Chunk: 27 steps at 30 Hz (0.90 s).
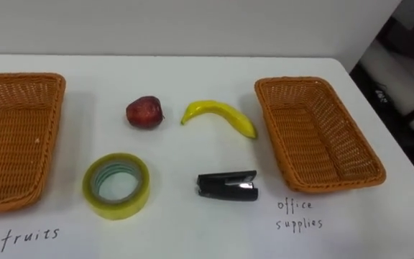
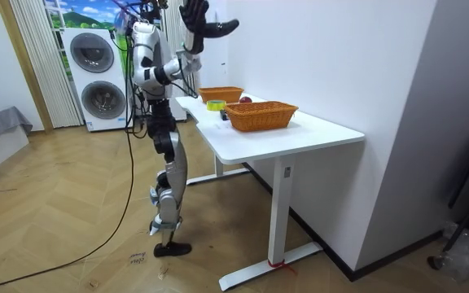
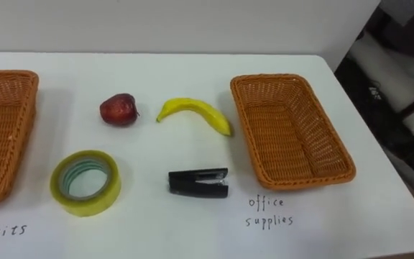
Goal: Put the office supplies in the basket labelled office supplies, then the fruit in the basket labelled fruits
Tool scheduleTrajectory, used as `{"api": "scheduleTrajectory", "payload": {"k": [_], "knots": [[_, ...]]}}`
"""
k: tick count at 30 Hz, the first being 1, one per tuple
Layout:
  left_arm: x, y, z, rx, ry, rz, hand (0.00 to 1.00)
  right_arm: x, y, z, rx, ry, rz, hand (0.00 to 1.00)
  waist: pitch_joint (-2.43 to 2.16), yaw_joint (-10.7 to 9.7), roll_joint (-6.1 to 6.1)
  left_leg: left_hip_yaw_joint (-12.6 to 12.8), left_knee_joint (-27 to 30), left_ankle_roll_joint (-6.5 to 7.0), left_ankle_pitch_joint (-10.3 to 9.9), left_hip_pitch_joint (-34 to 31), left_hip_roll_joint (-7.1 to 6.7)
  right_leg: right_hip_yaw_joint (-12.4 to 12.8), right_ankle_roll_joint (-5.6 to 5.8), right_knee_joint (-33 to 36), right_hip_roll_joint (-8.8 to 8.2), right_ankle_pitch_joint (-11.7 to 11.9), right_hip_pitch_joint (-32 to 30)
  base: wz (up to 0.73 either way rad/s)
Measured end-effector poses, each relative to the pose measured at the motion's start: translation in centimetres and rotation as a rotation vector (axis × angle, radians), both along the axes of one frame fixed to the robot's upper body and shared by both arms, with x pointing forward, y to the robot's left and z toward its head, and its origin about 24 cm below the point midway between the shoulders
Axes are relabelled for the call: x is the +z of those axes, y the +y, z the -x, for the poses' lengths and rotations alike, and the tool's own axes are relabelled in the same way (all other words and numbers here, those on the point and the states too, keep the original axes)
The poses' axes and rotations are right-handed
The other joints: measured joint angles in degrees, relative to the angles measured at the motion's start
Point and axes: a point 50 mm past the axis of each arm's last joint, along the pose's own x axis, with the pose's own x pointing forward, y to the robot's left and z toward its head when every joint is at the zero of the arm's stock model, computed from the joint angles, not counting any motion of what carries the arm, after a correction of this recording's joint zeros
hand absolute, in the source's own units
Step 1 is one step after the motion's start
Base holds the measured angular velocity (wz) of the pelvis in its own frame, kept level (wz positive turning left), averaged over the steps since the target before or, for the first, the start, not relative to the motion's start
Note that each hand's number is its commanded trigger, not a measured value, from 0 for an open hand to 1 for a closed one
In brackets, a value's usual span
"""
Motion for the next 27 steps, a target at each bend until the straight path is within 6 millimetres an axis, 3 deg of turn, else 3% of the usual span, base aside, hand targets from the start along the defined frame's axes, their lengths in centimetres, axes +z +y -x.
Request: {"api": "scheduleTrajectory", "payload": {"k": [5,9,11,13,19,27], "knots": [[-0.1,-0.1,-0.8,-0.041,0.005,-0.003,0.00,1.8,1.1,-0.4,0.041,-0.032,0.101,0.00,-0.07,0.44,0.59,-1.01,-0.10,-0.01,0.00,-0.14,0.15,-1.53,-0.05,0.47,0.00,0.03,0.32,0.11],[-0.1,0.0,-0.8,-0.041,0.005,0.005,0.00,4.6,2.6,-0.6,0.110,-0.116,0.206,0.00,0.03,0.40,1.09,-1.14,0.46,-0.02,0.01,-0.75,0.15,-2.13,-0.05,0.78,-0.13,0.03,0.15,0.01],[-0.1,0.0,-0.8,-0.043,0.005,0.013,0.00,5.6,2.9,-0.9,0.135,-0.135,0.245,0.00,0.15,0.48,0.64,-1.17,0.61,-0.02,0.01,-0.75,0.17,-2.18,-0.05,0.77,-0.13,0.03,0.23,0.00],[-0.2,-0.1,-0.7,-0.044,0.007,0.021,0.00,6.4,3.3,-1.0,0.164,-0.156,0.279,0.00,-0.02,1.09,0.40,-1.16,0.81,-0.02,0.02,-0.73,0.24,-2.41,-0.06,0.71,-0.11,0.03,0.25,0.00],[-0.4,-0.3,-0.3,-0.044,0.032,0.030,0.00,6.7,4.6,-1.9,0.252,-0.160,0.295,0.00,-0.05,1.82,-0.50,-2.12,1.19,-0.01,0.00,-0.68,0.19,-3.38,-0.25,0.81,-0.32,0.15,0.97,0.05],[-0.5,-0.7,0.1,-0.062,0.060,0.040,0.00,7.6,6.8,-3.5,0.359,-0.170,0.358,0.00,-0.04,2.79,0.17,-2.90,1.36,-0.01,0.00,-0.90,0.20,-4.68,-0.38,0.87,-0.46,0.23,1.23,0.04]]}}
